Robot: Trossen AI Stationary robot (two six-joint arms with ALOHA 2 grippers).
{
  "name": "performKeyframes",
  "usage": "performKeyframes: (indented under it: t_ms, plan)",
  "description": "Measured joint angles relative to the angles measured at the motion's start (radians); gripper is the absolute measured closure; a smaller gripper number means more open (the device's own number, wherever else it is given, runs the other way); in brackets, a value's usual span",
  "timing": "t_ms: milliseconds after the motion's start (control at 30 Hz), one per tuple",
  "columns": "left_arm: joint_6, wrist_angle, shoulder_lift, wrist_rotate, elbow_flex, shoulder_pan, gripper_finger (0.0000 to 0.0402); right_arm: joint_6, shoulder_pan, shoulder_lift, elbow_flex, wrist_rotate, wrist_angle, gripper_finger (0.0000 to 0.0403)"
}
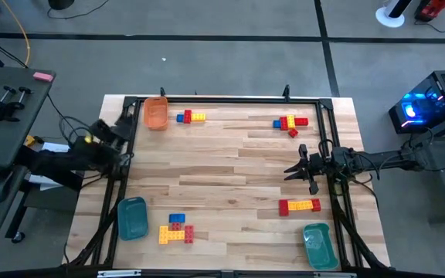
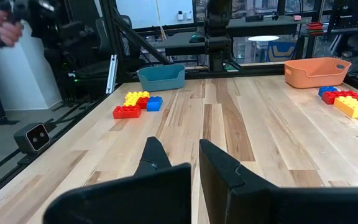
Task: Sort blocks
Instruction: Put the blue game piece into the orange bin
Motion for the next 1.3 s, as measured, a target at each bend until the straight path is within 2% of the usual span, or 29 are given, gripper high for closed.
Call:
performKeyframes:
  t_ms: [67,167,233,333,500,567,667,833,967,1033,1100,1200,1300]
  plan:
    - [0.010,0.056,0.113,0.080,0.058,0.004,0.0402,0.000,0.000,0.000,0.000,0.000,0.000,0.0402]
    - [0.013,0.011,0.357,0.290,0.207,0.000,0.0401,0.000,0.000,0.000,0.000,0.000,0.000,0.0402]
    - [0.014,-0.043,0.520,0.369,0.308,-0.002,0.0402,0.000,0.000,0.000,0.000,0.000,0.000,0.0402]
    - [-0.017,-0.151,0.709,0.374,0.451,-0.001,0.0402,0.000,0.000,0.001,0.000,0.000,0.000,0.0402]
    - [-0.228,-0.269,0.899,0.320,0.612,0.030,0.0401,0.000,0.000,0.001,0.000,0.000,0.000,0.0402]
    - [-0.333,-0.269,0.936,0.363,0.644,0.038,0.0401,0.000,0.000,0.001,0.000,0.000,0.000,0.0402]
    - [-0.444,-0.265,0.958,0.522,0.655,0.042,0.0402,0.000,0.000,0.001,0.000,0.000,-0.001,0.0402]
    - [-0.477,-0.272,0.966,0.718,0.655,0.043,0.0402,0.000,0.000,0.001,0.000,0.000,-0.001,0.0402]
    - [-0.591,-0.284,0.955,0.982,0.655,0.045,0.0400,0.000,0.000,0.001,0.000,0.000,-0.001,0.0402]
    - [-0.656,-0.309,0.936,1.062,0.655,0.004,0.0395,0.000,0.000,0.001,0.000,0.000,-0.001,0.0402]
    - [-0.689,-0.329,0.919,1.066,0.655,-0.068,0.0384,0.000,0.000,0.001,0.000,0.000,-0.001,0.0402]
    - [-0.686,-0.378,0.914,0.996,0.679,-0.194,0.0359,0.000,0.000,0.001,0.000,0.000,-0.001,0.0402]
    - [-0.595,-0.599,0.942,0.947,0.768,-0.289,0.0323,0.000,0.000,0.001,0.000,0.000,-0.001,0.0402]
